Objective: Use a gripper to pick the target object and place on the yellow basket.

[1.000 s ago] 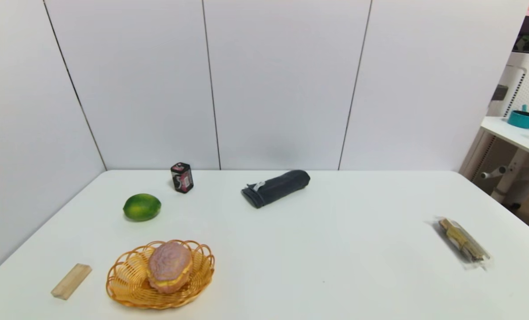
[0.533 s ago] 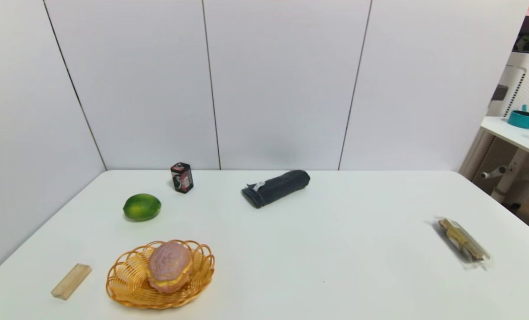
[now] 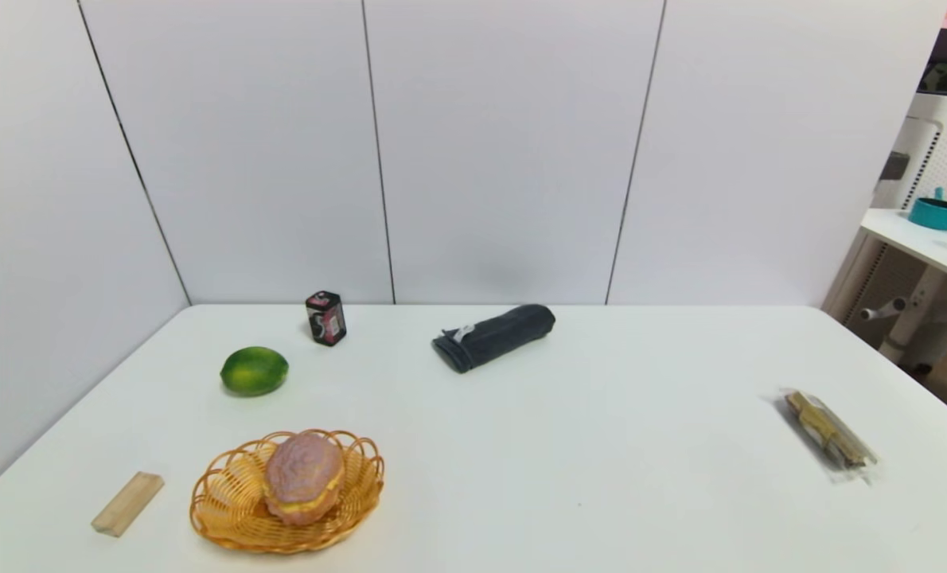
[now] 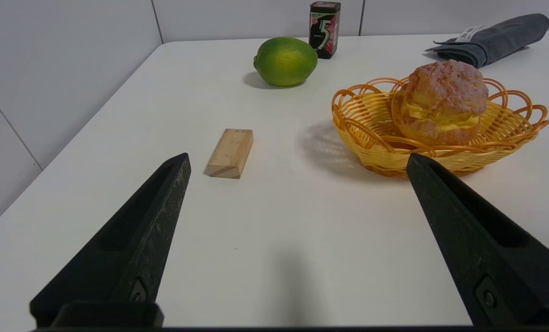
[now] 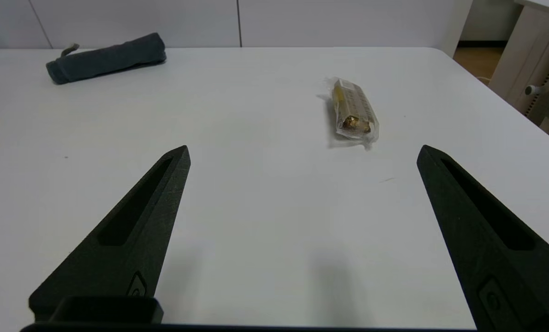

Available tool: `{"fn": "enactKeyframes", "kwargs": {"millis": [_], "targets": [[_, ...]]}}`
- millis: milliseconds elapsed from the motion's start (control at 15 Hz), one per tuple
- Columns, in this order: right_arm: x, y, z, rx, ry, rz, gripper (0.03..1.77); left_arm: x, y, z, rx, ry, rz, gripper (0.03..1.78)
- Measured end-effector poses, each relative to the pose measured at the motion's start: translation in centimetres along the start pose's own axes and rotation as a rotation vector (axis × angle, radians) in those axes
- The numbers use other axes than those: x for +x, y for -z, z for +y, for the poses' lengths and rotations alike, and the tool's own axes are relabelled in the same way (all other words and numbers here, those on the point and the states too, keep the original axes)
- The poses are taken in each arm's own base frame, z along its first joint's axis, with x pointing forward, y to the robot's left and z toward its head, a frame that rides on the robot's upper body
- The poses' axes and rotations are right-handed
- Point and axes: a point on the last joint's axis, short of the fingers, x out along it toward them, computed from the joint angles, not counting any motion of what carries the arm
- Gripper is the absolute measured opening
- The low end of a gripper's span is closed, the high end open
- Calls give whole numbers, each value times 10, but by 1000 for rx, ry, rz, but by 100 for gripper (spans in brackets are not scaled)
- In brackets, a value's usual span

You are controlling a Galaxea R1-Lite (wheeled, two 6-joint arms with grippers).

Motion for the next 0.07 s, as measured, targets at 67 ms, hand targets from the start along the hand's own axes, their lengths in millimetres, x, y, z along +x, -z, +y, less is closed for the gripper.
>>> {"fn": "enactKeyframes", "kwargs": {"millis": [67], "targets": [[0, 0, 0, 0, 1, 0, 170, 0, 0, 0, 0, 0, 0, 169]]}}
